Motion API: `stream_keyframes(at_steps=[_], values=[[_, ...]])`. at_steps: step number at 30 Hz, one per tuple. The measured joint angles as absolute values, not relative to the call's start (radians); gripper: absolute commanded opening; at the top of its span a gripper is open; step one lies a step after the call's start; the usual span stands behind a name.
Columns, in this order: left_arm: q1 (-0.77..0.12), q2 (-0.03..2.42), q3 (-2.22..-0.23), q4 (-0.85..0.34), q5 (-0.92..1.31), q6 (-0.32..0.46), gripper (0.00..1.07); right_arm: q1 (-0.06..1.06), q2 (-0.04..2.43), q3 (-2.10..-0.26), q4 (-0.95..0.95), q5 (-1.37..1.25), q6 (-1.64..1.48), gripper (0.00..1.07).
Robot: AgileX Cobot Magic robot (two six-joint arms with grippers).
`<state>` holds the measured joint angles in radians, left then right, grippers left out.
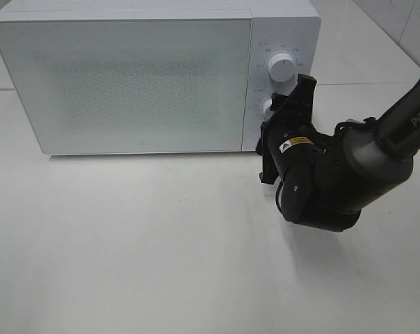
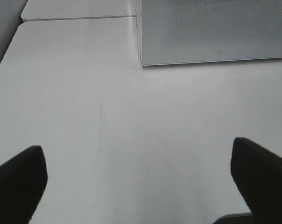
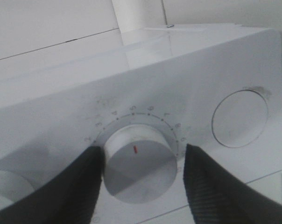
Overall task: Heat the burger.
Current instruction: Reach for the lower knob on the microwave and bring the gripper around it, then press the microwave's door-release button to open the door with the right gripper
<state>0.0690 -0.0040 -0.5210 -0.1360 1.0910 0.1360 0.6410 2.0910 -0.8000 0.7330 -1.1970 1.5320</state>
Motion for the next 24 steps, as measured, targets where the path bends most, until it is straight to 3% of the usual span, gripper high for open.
stream_keyframes(at_steps=[5,24], values=[[0.069,-0.004,-0.521,-0.136,1.091,0.136,1.00,0.641,2.067,-0.785,0.727,-1.185,1.453,0.75],[0.069,-0.004,-0.521,-0.136,1.091,0.136,1.00,0.632,1.902,-0.509,0.464,-1.208,1.284,0.75]])
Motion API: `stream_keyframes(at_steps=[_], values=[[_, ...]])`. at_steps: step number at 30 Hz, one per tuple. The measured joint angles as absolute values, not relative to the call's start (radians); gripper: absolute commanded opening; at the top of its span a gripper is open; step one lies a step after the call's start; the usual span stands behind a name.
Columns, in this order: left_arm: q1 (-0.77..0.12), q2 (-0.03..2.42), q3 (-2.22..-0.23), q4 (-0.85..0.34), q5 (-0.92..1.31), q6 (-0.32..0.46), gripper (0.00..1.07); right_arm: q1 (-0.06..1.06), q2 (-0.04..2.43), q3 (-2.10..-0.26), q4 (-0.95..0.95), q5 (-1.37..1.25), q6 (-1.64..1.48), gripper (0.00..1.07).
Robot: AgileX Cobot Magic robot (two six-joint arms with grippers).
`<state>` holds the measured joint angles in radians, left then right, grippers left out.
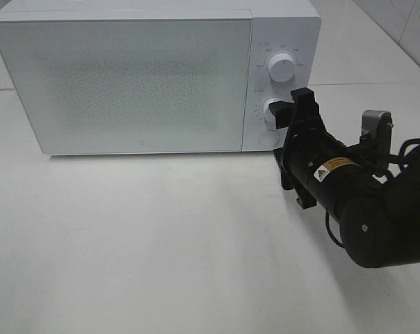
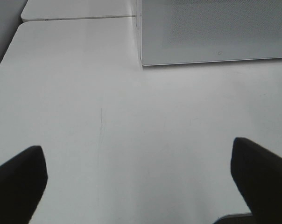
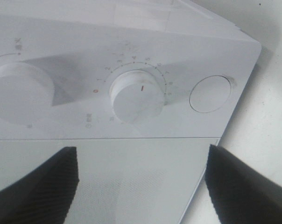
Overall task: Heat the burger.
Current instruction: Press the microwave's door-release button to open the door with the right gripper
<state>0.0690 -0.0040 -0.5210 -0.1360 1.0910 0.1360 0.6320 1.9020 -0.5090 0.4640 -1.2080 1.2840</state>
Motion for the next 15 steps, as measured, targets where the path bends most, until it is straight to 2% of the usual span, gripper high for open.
stream_keyframes(at_steps=[7,11,15], values=[[0.069,-0.004,-0.521,-0.136,1.091,0.136,1.00,0.632,1.766,-0.452,0.444,-1.053,1.070,0.75],[0.069,-0.004,-0.521,-0.136,1.091,0.136,1.00,0.632,1.642,-0.451,0.443,-0.842,0.757,0.75],[0.069,-0.004,-0.521,-0.136,1.091,0.136,1.00,0.632,1.582,-0.451,0.454,-0.733,0.578,0.75]])
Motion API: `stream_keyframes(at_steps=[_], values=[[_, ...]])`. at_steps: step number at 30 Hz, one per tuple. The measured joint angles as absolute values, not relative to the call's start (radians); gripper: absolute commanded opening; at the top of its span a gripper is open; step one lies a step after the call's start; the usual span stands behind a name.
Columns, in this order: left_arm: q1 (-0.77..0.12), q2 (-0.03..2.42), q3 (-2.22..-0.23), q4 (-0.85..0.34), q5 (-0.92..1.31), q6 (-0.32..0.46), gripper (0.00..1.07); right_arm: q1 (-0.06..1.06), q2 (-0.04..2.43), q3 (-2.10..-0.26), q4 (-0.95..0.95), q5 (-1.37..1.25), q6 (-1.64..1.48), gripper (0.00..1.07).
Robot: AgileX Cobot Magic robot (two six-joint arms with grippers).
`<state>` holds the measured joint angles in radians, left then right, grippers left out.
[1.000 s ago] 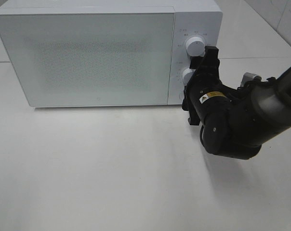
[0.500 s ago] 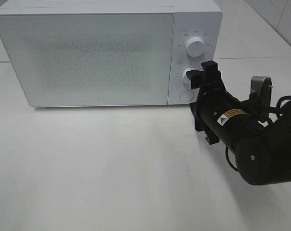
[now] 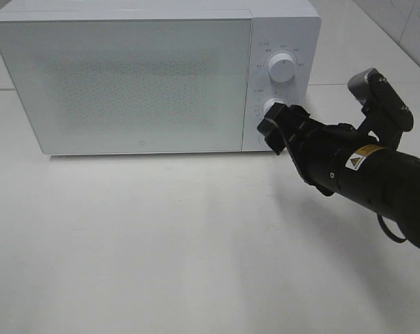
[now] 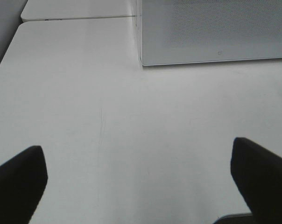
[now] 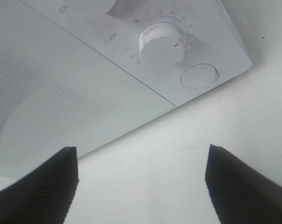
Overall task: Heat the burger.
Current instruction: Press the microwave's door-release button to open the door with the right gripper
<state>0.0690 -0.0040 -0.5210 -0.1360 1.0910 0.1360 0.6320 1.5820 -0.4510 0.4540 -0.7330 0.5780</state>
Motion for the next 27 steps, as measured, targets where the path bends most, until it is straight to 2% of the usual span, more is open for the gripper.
stream_keyframes(at_steps=[2,6,8,10,11,14,20,22,27], values=[[0.069,-0.004,-0.521,-0.136,1.091,0.136,1.00,0.632,1.516,-0.450,0.484,-0.623,0.373,0.75],[0.069,-0.004,-0.521,-0.136,1.091,0.136,1.00,0.632,1.490,-0.451,0.500,-0.564,0.286,0.75],[0.069,-0.004,-0.521,-0.136,1.091,0.136,1.00,0.630,1.444,-0.487,0.511,-0.404,0.088,0.75],[0.069,-0.004,-0.521,-0.136,1.091,0.136,1.00,0.630,1.434,-0.502,0.512,-0.364,0.051,0.75],[0.069,-0.004,-0.521,-0.136,1.091,0.136,1.00,0.630,1.417,-0.528,0.512,-0.259,-0.033,0.75],[0.069,-0.004,-0.521,-0.136,1.091,0.136,1.00,0.630,1.410,-0.537,0.512,-0.208,-0.061,0.75],[0.069,-0.004,-0.521,-0.136,1.091,0.136,1.00,0.630,1.356,-0.589,0.471,0.083,-0.180,0.75],[0.069,-0.004,-0.521,-0.136,1.091,0.136,1.00,0.630,1.328,-0.599,0.387,0.191,-0.161,0.75],[0.069,-0.004,-0.521,-0.136,1.091,0.136,1.00,0.630,1.288,-0.600,0.226,0.277,-0.029,0.75]])
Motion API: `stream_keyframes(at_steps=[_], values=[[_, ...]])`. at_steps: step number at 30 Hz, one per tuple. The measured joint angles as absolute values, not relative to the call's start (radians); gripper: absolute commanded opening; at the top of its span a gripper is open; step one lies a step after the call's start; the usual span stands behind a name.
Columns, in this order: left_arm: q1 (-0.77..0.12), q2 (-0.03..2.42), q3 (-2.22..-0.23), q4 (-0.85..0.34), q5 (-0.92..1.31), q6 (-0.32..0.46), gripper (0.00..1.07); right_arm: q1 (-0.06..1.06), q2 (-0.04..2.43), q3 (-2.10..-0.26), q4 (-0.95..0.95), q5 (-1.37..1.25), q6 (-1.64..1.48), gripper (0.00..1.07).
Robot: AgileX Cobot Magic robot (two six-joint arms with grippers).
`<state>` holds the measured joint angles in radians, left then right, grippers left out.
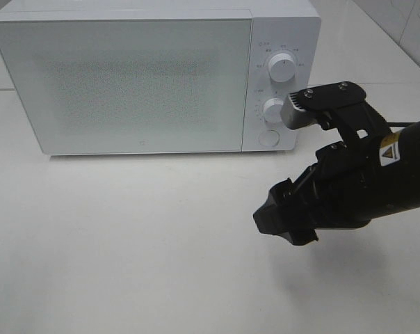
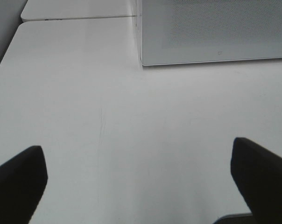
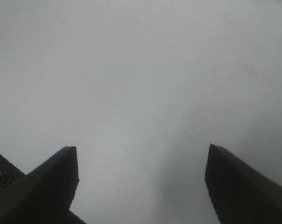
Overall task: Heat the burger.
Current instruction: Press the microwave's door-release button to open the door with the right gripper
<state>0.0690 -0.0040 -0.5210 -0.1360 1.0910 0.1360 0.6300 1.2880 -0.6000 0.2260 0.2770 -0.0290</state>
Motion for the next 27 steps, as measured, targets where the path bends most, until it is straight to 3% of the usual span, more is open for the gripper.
stream_keyframes(at_steps=[6,10,27], values=[[0.069,-0.004,-0.521,-0.136,1.091,0.136,1.00,0.630,1.197,-0.600,-0.144,0.426,0.296,0.75],[0.069,-0.004,-0.521,-0.136,1.091,0.136,1.00,0.630,1.131,-0.600,-0.222,0.530,0.342,0.75],[0.069,-0.004,-0.521,-0.136,1.091,0.136,1.00,0.625,0.794,-0.600,-0.202,0.833,0.266,0.75]])
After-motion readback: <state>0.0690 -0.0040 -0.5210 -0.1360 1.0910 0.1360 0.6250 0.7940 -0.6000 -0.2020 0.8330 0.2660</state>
